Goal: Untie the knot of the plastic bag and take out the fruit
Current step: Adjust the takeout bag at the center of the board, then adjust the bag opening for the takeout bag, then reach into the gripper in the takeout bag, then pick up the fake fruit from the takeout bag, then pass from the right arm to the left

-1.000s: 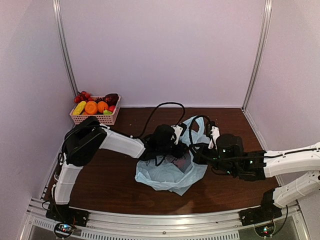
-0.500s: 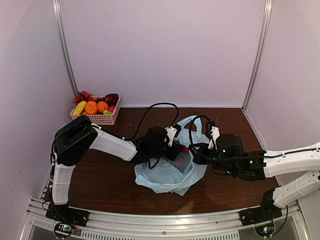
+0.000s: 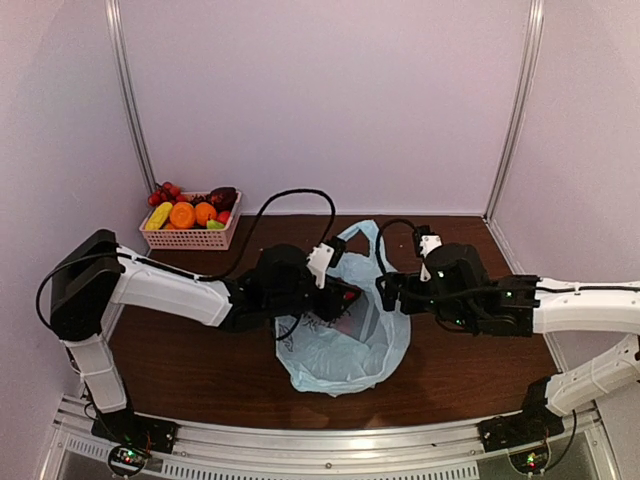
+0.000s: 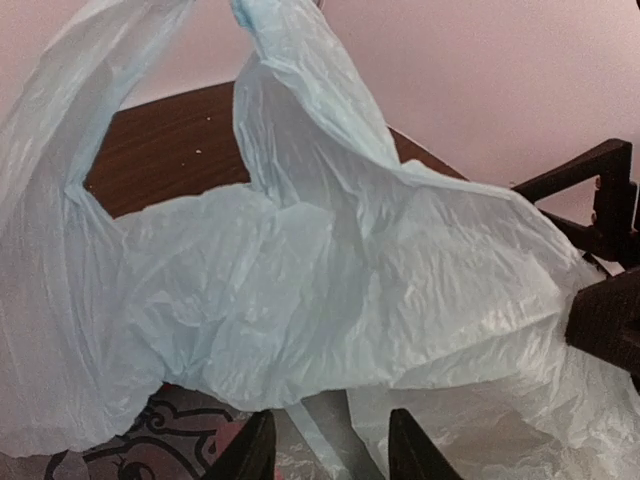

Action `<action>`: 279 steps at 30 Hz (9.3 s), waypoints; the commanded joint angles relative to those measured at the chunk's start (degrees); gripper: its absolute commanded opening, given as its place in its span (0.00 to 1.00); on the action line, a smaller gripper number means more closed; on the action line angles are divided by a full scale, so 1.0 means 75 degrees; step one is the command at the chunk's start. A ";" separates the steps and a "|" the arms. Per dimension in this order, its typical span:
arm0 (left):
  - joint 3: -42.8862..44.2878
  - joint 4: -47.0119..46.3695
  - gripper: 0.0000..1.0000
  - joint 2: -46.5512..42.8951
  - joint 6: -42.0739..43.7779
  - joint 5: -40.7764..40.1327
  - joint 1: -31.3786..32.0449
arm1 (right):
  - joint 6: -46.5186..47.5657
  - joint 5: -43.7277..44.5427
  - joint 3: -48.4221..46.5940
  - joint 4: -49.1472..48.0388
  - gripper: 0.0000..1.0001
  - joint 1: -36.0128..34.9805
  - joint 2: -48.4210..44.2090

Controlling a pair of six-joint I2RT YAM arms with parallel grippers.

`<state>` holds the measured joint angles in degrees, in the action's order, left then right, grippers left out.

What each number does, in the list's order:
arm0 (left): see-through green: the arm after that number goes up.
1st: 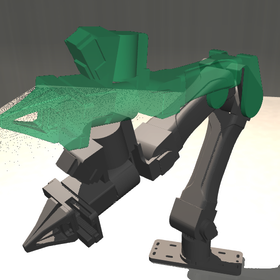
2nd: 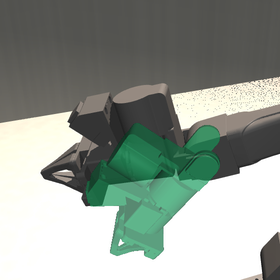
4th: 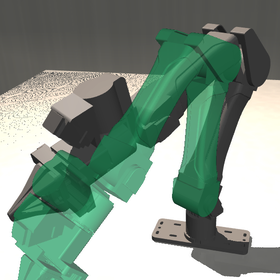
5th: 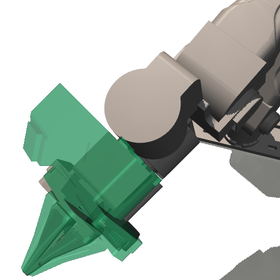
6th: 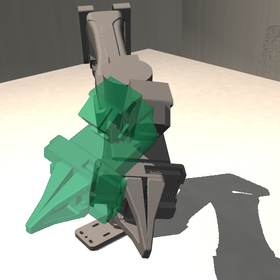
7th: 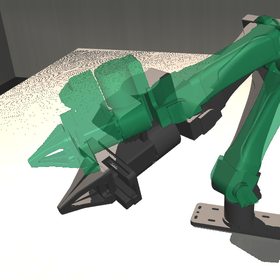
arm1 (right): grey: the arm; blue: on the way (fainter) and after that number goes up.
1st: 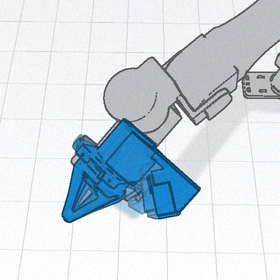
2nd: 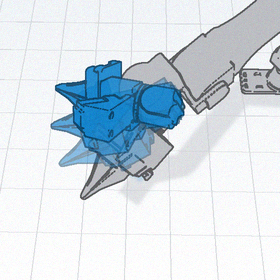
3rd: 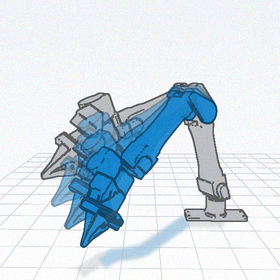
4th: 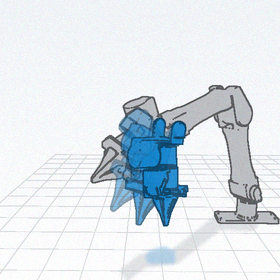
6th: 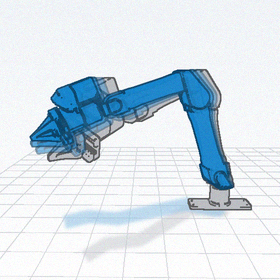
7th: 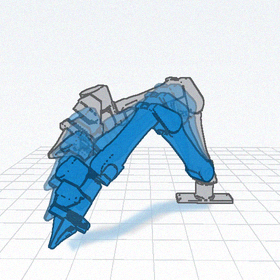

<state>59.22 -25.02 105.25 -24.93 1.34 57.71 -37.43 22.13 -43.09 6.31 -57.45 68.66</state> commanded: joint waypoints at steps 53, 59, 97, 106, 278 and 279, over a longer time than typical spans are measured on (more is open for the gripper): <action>-0.2150 -0.0556 0.72 -0.1194 -0.1143 -0.0776 0.0257 | 0.0667 -0.8195 -0.3213 -0.1788 0.29 0.2988 0.5283; -0.2550 0.0146 0.73 -0.2483 -0.1137 -0.1012 0.0470 | 0.2490 -0.6315 -0.3197 0.0191 0.87 0.2956 0.3885; -0.5142 0.1786 0.94 -0.5440 -0.4903 0.0656 -0.0255 | 0.5394 0.1419 -0.7709 0.6151 0.65 -0.0989 0.6752; -0.4904 0.1349 0.00 -0.4769 -0.4505 0.0990 -0.0364 | 0.4279 0.1391 -0.7592 0.5845 0.00 -0.0118 0.5854; -0.1200 0.1492 0.67 -0.4964 0.2070 -0.0398 0.1407 | -0.0249 -0.7947 -0.2986 -0.2705 0.92 0.0306 0.1641; -0.1213 0.1582 0.66 -0.5015 0.1995 -0.0526 0.1410 | -0.0204 -0.7782 -0.2976 -0.2646 0.95 0.0320 0.1588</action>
<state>50.70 -15.16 68.88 -7.97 0.60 67.94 -39.57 -39.68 -64.25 -12.43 -55.00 81.36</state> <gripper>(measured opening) 0.729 0.897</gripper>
